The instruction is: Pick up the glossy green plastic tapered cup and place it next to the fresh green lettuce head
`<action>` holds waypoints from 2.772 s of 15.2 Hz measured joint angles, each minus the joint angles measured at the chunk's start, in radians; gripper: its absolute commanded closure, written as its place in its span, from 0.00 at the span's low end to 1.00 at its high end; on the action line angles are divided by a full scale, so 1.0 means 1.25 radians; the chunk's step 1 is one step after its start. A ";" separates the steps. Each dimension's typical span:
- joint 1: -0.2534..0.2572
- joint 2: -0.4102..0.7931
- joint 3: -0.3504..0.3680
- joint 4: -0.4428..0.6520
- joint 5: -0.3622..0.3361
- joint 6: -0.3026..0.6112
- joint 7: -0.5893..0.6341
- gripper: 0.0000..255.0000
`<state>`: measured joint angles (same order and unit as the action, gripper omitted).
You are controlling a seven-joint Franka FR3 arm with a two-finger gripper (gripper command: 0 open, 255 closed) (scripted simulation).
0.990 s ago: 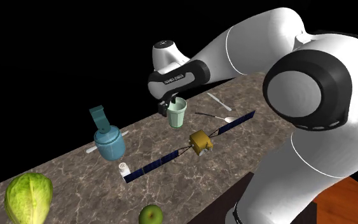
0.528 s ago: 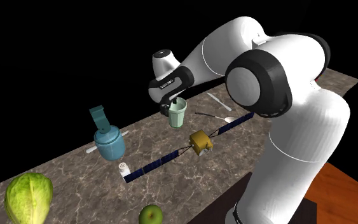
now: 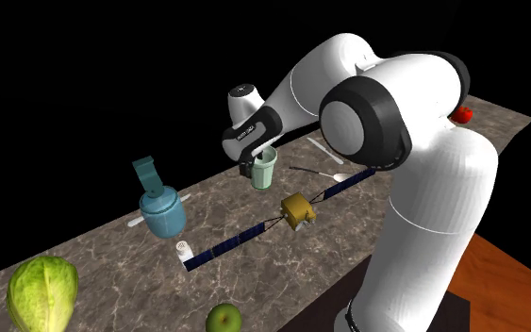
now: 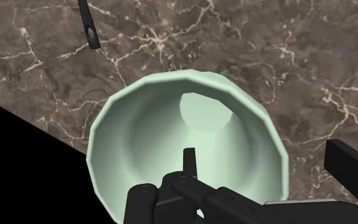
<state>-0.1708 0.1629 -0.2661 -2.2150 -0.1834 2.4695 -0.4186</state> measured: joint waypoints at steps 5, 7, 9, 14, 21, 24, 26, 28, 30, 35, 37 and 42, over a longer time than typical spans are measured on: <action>-0.001 0.002 0.000 0.000 0.000 0.002 -0.001 1.00; -0.001 0.002 0.000 0.000 0.000 0.002 -0.001 1.00; 0.000 0.002 0.000 0.000 0.001 0.002 -0.001 1.00; 0.000 0.001 0.000 0.000 0.001 0.002 -0.001 1.00; 0.002 -0.035 -0.001 0.014 -0.003 -0.048 -0.005 1.00; 0.003 -0.053 0.000 0.028 -0.004 -0.079 -0.007 1.00; 0.003 -0.064 -0.001 0.037 -0.004 -0.100 -0.011 1.00; 0.005 -0.077 0.000 0.045 -0.006 -0.121 -0.010 1.00; 0.006 -0.087 0.000 0.055 -0.006 -0.140 -0.012 1.00; 0.007 -0.115 0.001 0.079 -0.007 -0.192 -0.018 1.00; 0.008 -0.123 0.002 0.093 -0.007 -0.213 -0.019 1.00; 0.010 -0.145 0.004 0.123 -0.008 -0.265 -0.024 1.00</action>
<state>-0.1586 -0.0189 -0.2612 -2.0618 -0.1931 2.1388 -0.4492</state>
